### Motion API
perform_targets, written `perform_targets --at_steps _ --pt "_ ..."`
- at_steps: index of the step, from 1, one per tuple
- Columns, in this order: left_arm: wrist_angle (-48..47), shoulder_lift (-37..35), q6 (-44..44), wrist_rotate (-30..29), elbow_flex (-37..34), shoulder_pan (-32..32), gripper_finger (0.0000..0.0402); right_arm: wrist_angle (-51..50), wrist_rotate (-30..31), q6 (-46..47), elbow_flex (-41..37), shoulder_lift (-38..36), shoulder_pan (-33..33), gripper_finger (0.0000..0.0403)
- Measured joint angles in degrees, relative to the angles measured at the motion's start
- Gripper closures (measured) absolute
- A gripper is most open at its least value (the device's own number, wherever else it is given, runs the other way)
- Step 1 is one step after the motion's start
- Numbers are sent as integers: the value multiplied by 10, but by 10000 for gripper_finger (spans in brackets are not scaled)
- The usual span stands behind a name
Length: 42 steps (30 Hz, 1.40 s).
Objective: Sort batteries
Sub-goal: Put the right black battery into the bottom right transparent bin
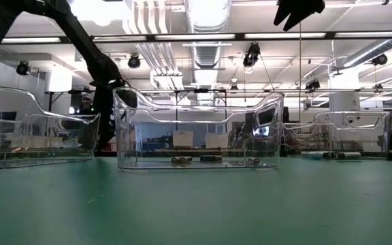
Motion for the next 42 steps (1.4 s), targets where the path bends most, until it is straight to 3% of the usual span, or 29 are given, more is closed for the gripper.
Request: perform_targets --at_steps 12,15,20,26,34,42 --pt "-22 56 24 23 48 34 252 -4 0 42 0 0 0 129" --pt "-18 58 26 33 47 40 289 -5 0 44 0 0 0 133" --pt "-13 59 21 28 47 40 385 -5 0 29 0 -1 -2 143" --pt "-11 55 48 25 46 33 379 -47 0 -10 0 -8 -29 153" --pt "-9 -7 109 7 40 -30 393 -82 1 -58 -14 -9 -91 150" --pt "-7 -90 111 -16 42 -123 394 -26 -1 -117 -124 -47 -97 161"
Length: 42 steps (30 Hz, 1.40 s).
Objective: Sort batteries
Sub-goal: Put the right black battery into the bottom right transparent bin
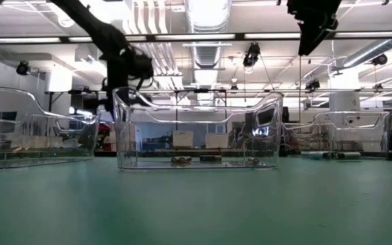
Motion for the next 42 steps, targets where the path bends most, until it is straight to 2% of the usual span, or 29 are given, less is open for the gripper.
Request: perform_targets --at_steps 5,9,13,19,24,27,29,37,42 --pt "3 -56 51 -15 9 -56 395 86 -28 -24 -58 -26 -1 169" --pt "-20 -90 67 -16 26 -93 395 164 -49 32 -92 -33 -4 169" --pt "-26 -116 104 -23 49 -135 395 223 -49 24 -135 -35 -8 163" --pt "-63 -123 135 -35 118 -199 396 256 -53 58 -172 -35 -51 163" --pt "-126 -113 132 -37 173 -221 396 287 -124 38 -185 -35 -91 172" --pt "-133 -111 125 -27 191 -229 396 298 -158 24 -188 -35 -105 176" --pt "-128 -111 126 4 202 -235 396 298 -166 15 -190 -35 -113 177" --pt "-128 -111 193 215 219 -282 396 296 -167 -9 -197 -45 -167 165" --pt "-152 -93 271 286 212 -307 396 296 -169 -34 -196 -54 -183 159"
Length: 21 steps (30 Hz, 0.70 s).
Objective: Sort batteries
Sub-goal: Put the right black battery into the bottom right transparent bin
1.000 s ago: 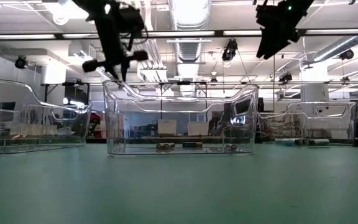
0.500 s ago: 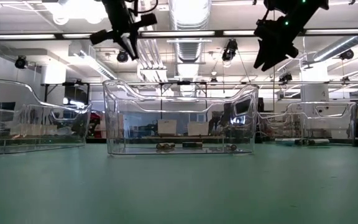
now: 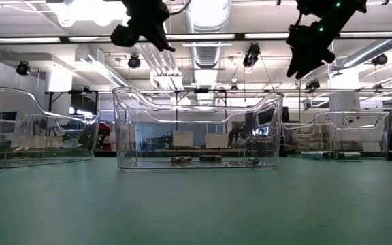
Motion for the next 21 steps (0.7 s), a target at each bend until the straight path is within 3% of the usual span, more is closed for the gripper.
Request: perform_targets --at_steps 15,18,21 --pt "-21 110 357 48 3 -88 396 13 0 118 10 5 5 174" --pt "-22 149 371 30 4 -91 396 13 0 120 10 -5 19 170" --pt "-22 185 325 29 6 -91 396 -1 0 130 21 -18 41 165"
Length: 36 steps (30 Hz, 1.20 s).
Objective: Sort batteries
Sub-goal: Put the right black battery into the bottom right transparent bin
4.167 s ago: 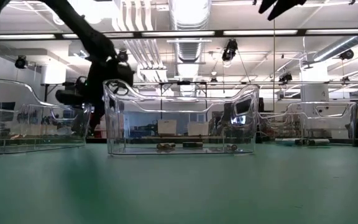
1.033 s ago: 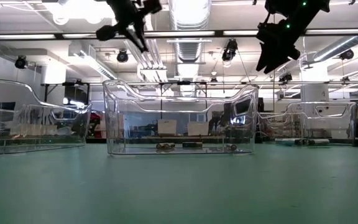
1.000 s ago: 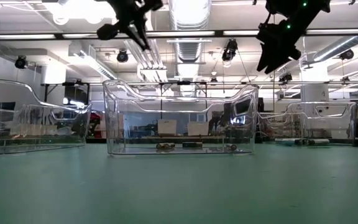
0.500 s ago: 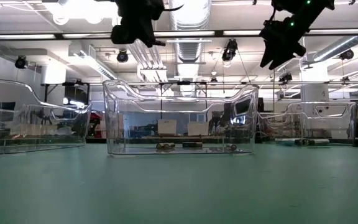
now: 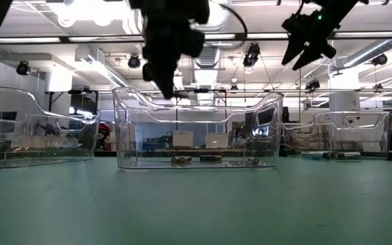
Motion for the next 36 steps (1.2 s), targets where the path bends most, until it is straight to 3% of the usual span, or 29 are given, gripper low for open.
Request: perform_targets --at_steps 5,16,20,26,36 --pt "0 51 -129 -1 24 -7 396 -17 0 21 17 -16 30 157" --pt "-48 180 -411 -6 181 -37 396 -72 -2 16 27 -24 35 162" --pt "-74 214 -495 -5 216 -47 396 -112 -30 0 27 -25 35 162" --pt "-70 245 -601 -29 218 -49 382 -143 -60 -4 26 -41 35 151" --pt "17 246 -746 -50 152 -53 378 -144 -61 -1 26 -87 35 153"
